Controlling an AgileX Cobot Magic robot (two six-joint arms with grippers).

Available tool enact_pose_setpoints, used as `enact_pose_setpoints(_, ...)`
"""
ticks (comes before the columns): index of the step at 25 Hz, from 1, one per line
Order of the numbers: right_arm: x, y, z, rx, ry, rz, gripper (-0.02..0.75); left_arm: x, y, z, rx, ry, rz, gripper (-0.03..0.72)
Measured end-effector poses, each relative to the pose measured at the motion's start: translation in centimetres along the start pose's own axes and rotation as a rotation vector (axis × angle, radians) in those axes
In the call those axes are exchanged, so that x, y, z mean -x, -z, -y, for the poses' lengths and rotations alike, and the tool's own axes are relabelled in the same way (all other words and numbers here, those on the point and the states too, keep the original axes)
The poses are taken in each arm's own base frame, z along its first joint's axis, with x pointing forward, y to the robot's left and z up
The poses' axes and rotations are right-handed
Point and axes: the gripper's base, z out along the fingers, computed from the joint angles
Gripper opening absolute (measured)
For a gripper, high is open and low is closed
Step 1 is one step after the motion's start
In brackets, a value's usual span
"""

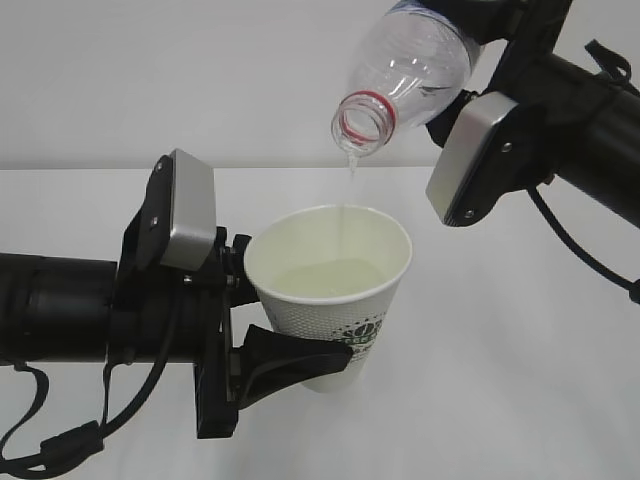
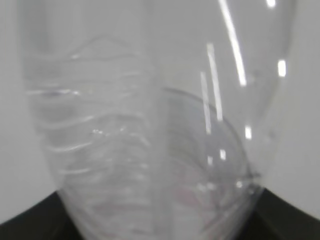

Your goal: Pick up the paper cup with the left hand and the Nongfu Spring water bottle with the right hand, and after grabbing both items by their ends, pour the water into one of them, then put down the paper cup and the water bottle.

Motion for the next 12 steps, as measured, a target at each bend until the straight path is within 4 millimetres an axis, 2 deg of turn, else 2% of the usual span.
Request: enact_pose_setpoints(12,0.00,0.00,0.00,0.000,0.000,-0.001,0.469,-0.01,0.00,-0.01,0.001,0.000,-0.001,0.491)
